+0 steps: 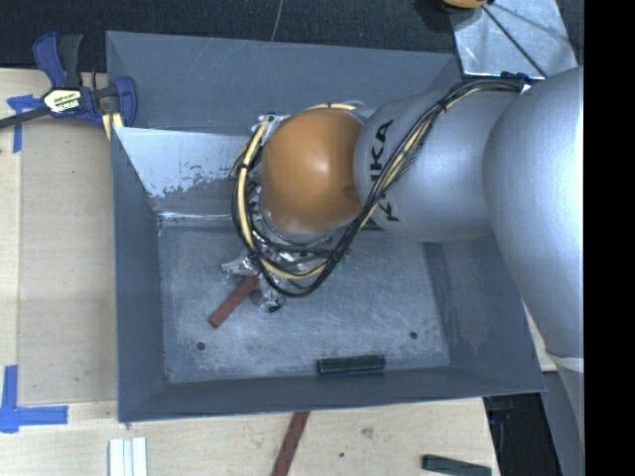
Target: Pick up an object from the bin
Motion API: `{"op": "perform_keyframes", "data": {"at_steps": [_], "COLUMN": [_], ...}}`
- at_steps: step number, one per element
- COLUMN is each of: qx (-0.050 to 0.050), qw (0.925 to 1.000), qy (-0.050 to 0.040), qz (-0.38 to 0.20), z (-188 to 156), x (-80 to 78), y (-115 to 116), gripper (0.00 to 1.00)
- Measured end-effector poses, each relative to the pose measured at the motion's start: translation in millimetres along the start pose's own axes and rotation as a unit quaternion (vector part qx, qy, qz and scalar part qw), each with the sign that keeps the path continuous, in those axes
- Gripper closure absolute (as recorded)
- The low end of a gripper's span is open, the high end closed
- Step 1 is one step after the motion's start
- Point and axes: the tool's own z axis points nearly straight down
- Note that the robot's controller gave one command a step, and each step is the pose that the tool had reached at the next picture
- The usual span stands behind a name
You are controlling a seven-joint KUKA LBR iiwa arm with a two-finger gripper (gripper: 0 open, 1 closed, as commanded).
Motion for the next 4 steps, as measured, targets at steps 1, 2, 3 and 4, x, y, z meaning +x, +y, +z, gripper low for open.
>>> {"op": "perform_keyframes", "data": {"at_steps": [1, 2, 3, 4], "qx": [0.000, 0.000, -0.001, -0.003], "qw": [1.0000, 1.0000, 1.0000, 1.0000], "qy": [0.0000, 0.0000, 0.0006, 0.0042], "qz": [0.000, 0.001, 0.001, 0.001], "z": [0.0, -0.1, -2.2, -14.5], "x": [0.0, 0.0, 0.4, 2.0], "y": [0.0, -0.1, 0.3, 1.5], "gripper": [1.00, 1.00, 1.00, 1.00]}}
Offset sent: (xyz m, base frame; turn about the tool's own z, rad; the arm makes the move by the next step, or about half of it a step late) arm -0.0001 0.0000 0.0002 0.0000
